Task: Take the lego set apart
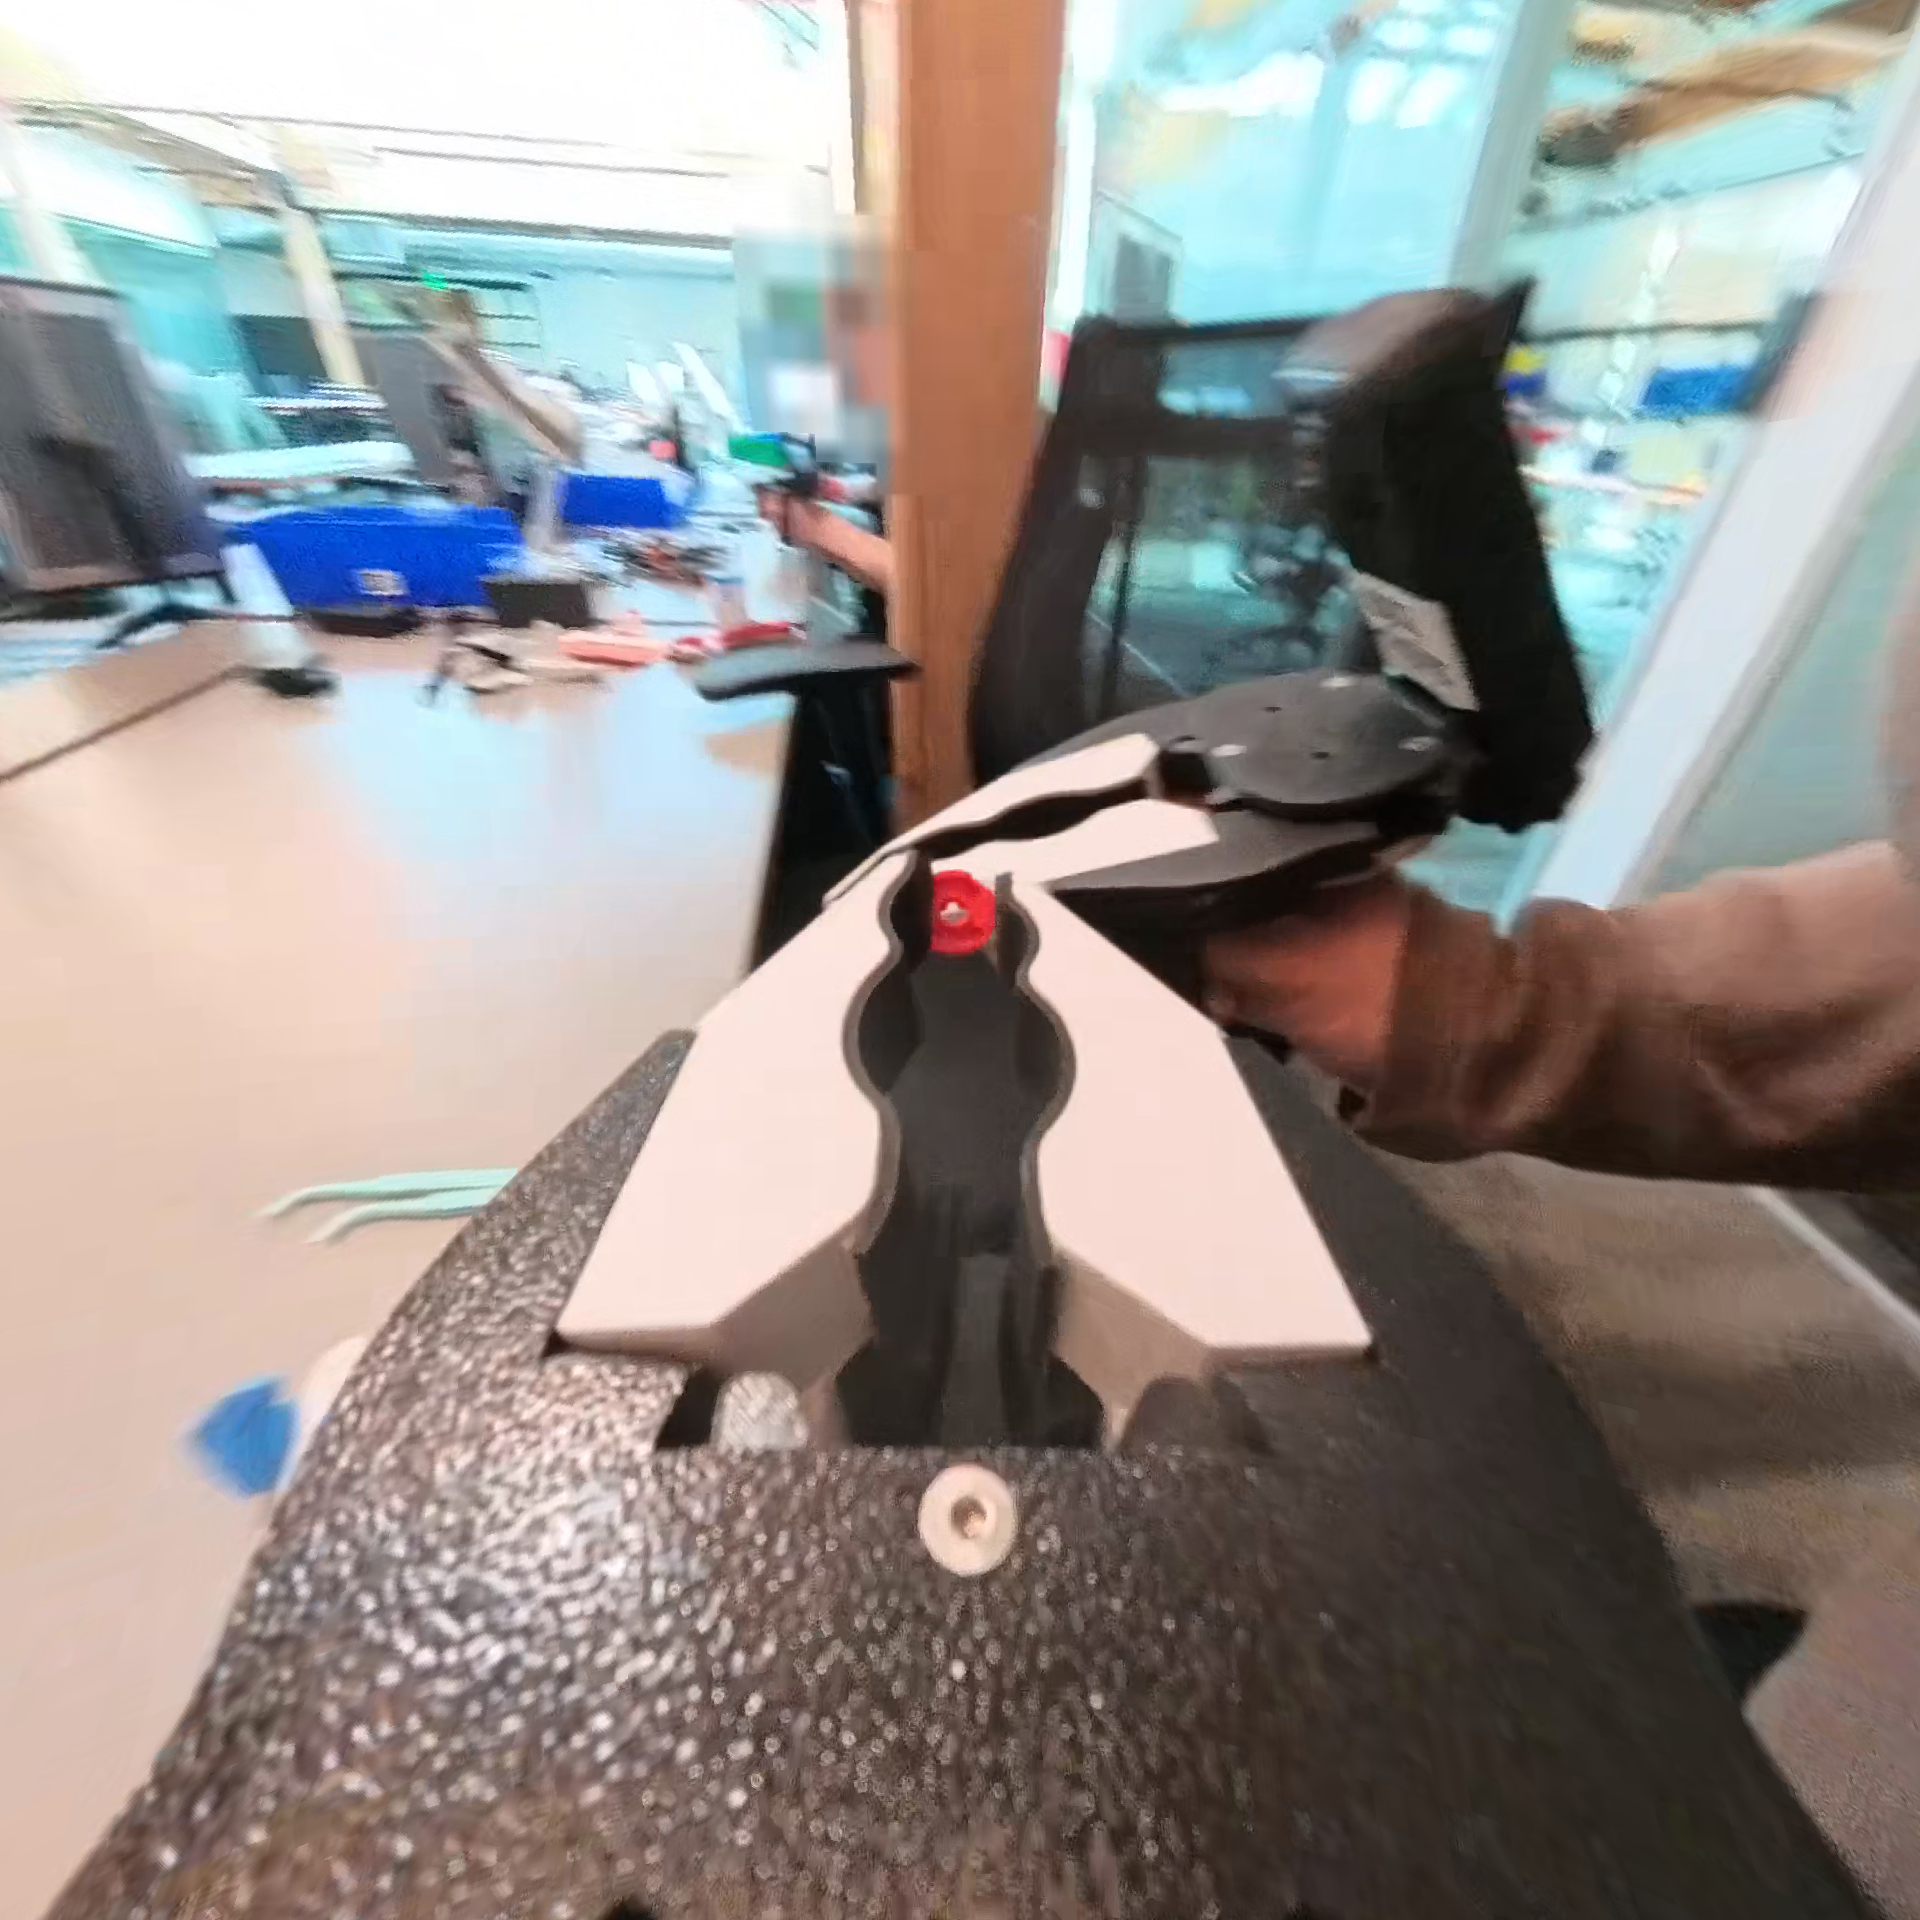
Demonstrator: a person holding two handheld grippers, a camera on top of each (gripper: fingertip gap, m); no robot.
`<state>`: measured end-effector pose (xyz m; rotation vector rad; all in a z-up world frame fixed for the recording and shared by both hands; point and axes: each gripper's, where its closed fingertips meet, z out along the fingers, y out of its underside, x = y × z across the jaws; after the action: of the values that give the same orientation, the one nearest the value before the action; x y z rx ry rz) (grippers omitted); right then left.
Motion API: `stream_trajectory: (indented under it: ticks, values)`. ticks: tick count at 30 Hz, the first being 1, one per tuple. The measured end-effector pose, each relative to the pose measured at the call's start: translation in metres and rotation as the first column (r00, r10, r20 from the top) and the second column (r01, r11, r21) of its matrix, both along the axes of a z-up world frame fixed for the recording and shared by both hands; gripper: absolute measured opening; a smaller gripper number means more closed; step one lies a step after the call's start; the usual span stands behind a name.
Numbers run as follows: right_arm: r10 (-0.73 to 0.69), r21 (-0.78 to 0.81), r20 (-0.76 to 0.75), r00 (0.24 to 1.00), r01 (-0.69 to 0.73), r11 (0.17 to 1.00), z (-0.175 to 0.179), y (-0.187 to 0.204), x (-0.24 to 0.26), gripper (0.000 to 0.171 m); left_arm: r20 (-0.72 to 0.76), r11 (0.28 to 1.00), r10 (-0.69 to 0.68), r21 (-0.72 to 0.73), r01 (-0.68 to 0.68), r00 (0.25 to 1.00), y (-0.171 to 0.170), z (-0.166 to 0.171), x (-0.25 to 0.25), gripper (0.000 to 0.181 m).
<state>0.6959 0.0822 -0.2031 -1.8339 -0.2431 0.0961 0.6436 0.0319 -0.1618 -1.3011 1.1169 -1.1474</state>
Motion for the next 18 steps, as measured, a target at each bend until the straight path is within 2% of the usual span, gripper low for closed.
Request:
stream_trajectory:
  ticks: [4,6,8,12,18]
  values:
    - [0.249,0.121,0.065,0.966,-0.255,0.959,0.086,0.027,-0.068,0.005,0.053,0.959,0.281,-0.002,-0.282,0.958,0.057,0.06,-0.08,0.01]
    - [0.405,0.184,0.118,0.907,-0.421,0.888,0.115,0.035,-0.114,0.005,0.089,0.894,0.443,0.024,-0.447,0.892,0.072,0.081,-0.136,0.01]
    - [0.557,0.223,0.146,0.817,-0.576,0.786,0.133,0.035,-0.165,0.005,0.11,0.789,0.605,0.053,-0.612,0.789,0.075,0.094,-0.197,0.01]
    - [0.796,0.267,0.095,0.598,-0.786,0.558,0.152,0.02,-0.26,0.005,0.075,0.523,0.845,0.093,-0.847,0.53,0.041,0.098,-0.312,0.01]
    - [0.947,0.308,0.061,0.316,-0.908,0.283,0.157,-0.019,-0.379,0.005,0.022,0.127,0.991,0.109,-0.986,0.13,-0.037,0.091,-0.463,0.01]
